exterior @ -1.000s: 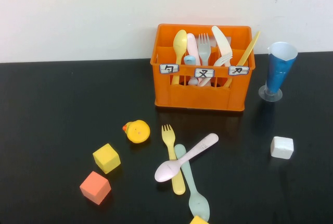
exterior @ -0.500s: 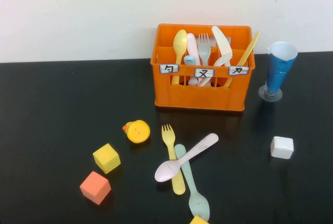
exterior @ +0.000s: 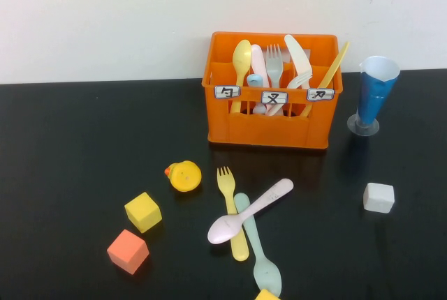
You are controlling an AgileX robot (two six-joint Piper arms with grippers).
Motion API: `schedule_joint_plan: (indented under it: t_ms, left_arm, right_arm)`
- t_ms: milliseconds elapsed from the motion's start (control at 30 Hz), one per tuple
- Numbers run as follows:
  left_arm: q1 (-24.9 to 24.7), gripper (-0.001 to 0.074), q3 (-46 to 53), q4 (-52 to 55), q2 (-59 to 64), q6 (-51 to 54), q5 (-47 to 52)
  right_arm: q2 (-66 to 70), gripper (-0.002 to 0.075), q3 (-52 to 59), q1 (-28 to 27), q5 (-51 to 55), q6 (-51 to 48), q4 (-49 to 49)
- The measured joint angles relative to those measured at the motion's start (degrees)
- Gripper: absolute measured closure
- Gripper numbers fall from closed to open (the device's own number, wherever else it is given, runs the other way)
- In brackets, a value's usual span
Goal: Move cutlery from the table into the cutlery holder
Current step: Pick up the spoon
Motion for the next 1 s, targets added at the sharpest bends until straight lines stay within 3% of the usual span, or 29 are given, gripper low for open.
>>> schedule_joint_plan:
  t_ms: [300, 400, 567, 633, 1000]
  left_arm:
    - [0.0, 0.0736, 0.0, 0.0, 0.0, 0.0, 0.0]
    - [0.0, 0.0736, 0.0, 0.0, 0.0, 0.0, 0.0]
    - [0.0, 0.0736, 0.0, 0.0, 0.0, 0.0, 0.0]
    - [0.0, 0.0736, 0.0, 0.0, 0.0, 0.0, 0.0]
    - [0.0, 0.0736, 0.0, -0.1, 0.0, -0.1, 0.0]
  right_arm:
    - [21.0, 0.0699, -12.6, 17.5, 1.8, -1.3, -16.2]
    - [26.7, 0.061, -17.2, 22.0, 1.8, -1.3, -19.4]
    - [36.3, 0.04, -23.8, 28.6, 1.8, -2.2, -22.9]
    - [39.5, 0.0367, -26.1, 30.5, 1.7, -3.6, -24.3]
    - [54.8, 0.0392, -39.5, 34.4, 1.5, -6.5, -26.4]
